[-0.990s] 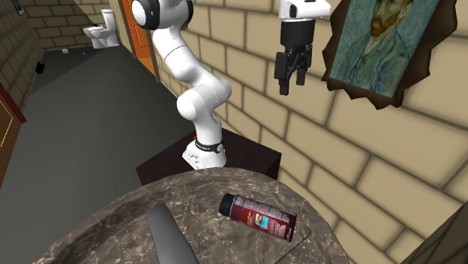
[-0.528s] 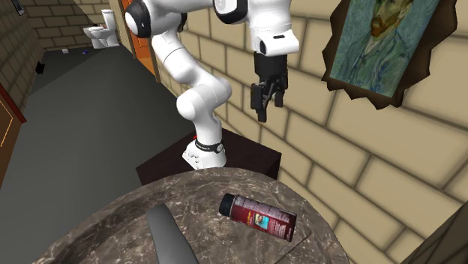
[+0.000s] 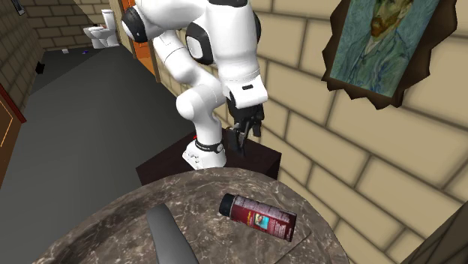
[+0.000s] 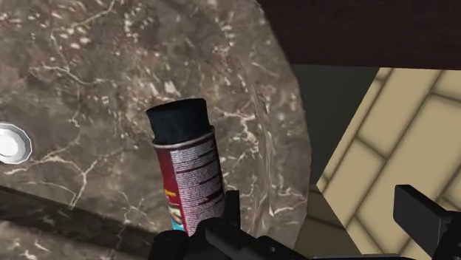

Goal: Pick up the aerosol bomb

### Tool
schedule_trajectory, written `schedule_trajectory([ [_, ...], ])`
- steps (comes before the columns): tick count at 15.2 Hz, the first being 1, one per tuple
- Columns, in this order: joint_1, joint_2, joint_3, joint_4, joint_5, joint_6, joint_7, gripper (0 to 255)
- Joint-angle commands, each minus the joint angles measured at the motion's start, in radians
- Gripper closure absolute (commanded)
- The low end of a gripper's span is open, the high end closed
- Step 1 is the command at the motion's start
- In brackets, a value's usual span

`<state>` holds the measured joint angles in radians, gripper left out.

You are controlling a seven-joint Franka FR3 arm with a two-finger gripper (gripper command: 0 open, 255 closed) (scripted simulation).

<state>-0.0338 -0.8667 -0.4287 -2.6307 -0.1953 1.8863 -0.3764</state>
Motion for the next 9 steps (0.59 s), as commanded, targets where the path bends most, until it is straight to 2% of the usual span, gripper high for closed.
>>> schedule_trajectory([
  [1, -0.006, 0.025, -0.071, -0.018, -0.024, 0.042, -0.074, 0],
  [5, 0.0, 0.099, -0.215, -0.034, -0.059, 0.126, -0.215, 0],
  [9, 0.041, 0.209, -0.377, -0.021, -0.069, 0.217, -0.367, 0],
])
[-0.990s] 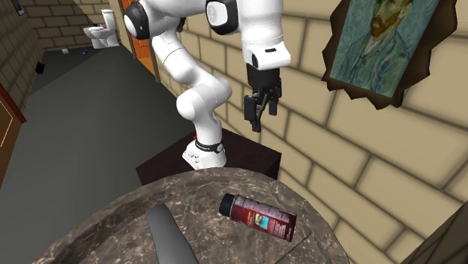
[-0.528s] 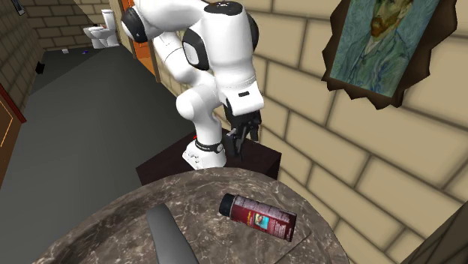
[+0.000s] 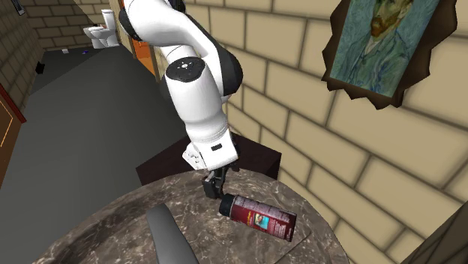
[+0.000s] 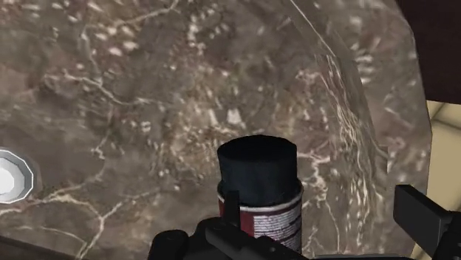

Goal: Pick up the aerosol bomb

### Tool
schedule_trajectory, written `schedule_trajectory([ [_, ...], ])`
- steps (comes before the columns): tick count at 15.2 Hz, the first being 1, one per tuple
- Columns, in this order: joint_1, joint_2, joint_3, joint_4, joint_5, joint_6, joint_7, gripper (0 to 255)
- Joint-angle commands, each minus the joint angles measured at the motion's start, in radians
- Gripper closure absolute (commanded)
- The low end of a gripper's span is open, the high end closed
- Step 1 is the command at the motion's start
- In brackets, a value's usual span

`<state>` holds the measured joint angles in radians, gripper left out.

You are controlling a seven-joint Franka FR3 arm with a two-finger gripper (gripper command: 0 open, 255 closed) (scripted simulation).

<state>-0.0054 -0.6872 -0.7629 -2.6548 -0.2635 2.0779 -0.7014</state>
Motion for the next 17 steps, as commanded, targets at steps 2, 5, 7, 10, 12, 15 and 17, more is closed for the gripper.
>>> schedule_trajectory([
  [2, 0.042, 0.078, -0.11, 0.015, 0.005, 0.059, -0.103, 0],
  [5, 0.055, 0.106, -0.139, -0.006, 0.005, 0.108, -0.117, 0],
  [7, 0.067, 0.127, -0.16, -0.019, 0.007, 0.142, -0.127, 0],
  [10, 0.084, 0.156, -0.189, -0.034, 0.012, 0.186, -0.142, 0],
  [12, 0.083, 0.155, -0.188, -0.035, 0.011, 0.185, -0.142, 255],
  [15, 0.083, 0.154, -0.188, -0.036, 0.011, 0.185, -0.141, 255],
  [17, 0.082, 0.154, -0.188, -0.036, 0.011, 0.185, -0.142, 255],
])
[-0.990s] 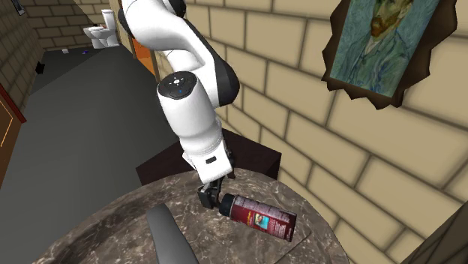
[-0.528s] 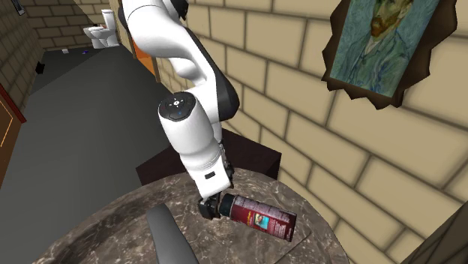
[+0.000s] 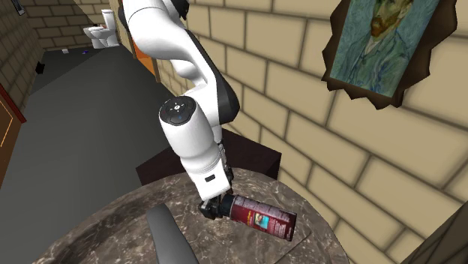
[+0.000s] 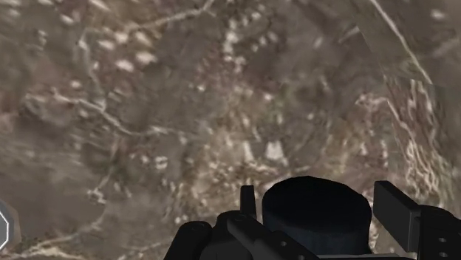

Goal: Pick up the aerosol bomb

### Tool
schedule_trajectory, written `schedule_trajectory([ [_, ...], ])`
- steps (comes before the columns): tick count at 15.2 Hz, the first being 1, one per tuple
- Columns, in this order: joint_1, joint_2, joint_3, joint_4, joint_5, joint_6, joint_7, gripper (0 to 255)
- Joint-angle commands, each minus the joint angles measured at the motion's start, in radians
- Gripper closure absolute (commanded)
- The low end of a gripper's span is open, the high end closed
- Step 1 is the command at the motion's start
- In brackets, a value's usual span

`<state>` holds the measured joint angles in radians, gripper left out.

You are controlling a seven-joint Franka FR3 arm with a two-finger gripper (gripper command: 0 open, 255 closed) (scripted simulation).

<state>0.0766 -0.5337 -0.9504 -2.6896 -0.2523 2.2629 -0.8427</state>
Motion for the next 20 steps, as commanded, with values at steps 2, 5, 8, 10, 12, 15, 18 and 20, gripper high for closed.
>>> schedule_trajectory([
  [2, 0.0, 0.001, 0.0, -0.001, 0.0, 0.0, 0.0, 255],
  [5, -0.005, -0.009, 0.01, 0.006, -0.002, -0.016, 0.005, 255],
  [8, -0.023, -0.042, 0.042, 0.025, -0.006, -0.067, 0.021, 255],
  [10, -0.033, -0.062, 0.062, 0.039, -0.007, -0.101, 0.031, 255],
  [12, -0.041, -0.08, 0.08, 0.053, -0.006, -0.133, 0.04, 255],
  [15, -0.05, -0.104, 0.106, 0.076, -0.004, -0.18, 0.052, 255],
  [18, -0.057, -0.125, 0.13, 0.101, 0.001, -0.227, 0.063, 255],
  [20, -0.059, -0.133, 0.139, 0.111, 0.003, -0.244, 0.067, 255],
])
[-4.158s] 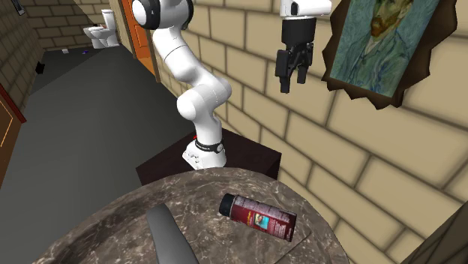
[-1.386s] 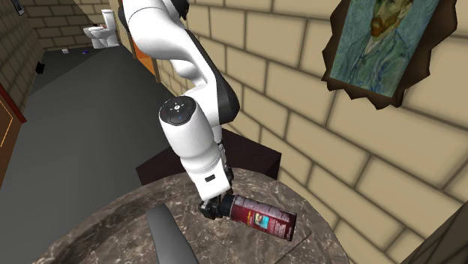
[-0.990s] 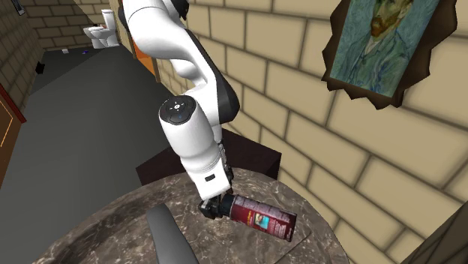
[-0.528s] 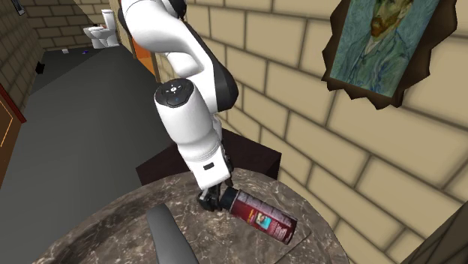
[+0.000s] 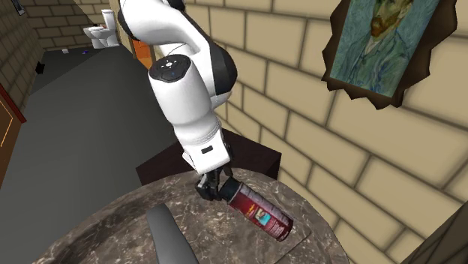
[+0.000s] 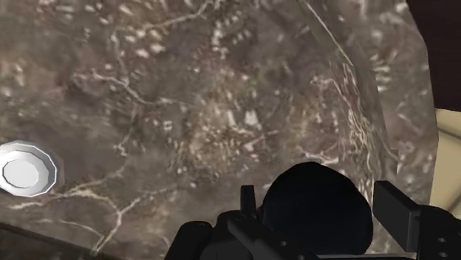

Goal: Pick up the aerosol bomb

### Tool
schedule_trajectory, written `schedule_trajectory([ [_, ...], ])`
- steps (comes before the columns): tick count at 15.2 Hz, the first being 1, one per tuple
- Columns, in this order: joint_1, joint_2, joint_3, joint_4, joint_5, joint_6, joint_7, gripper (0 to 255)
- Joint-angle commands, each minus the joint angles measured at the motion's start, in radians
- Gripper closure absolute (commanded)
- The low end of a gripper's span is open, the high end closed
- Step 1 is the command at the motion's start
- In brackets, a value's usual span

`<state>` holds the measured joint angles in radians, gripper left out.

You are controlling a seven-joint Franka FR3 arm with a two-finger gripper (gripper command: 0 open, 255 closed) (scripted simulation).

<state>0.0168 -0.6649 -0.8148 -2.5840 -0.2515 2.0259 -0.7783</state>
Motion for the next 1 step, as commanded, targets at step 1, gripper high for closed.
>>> schedule_trajectory([
  [1, 0.001, -0.002, 0.004, 0.005, 0.002, -0.007, 0.002, 255],
])
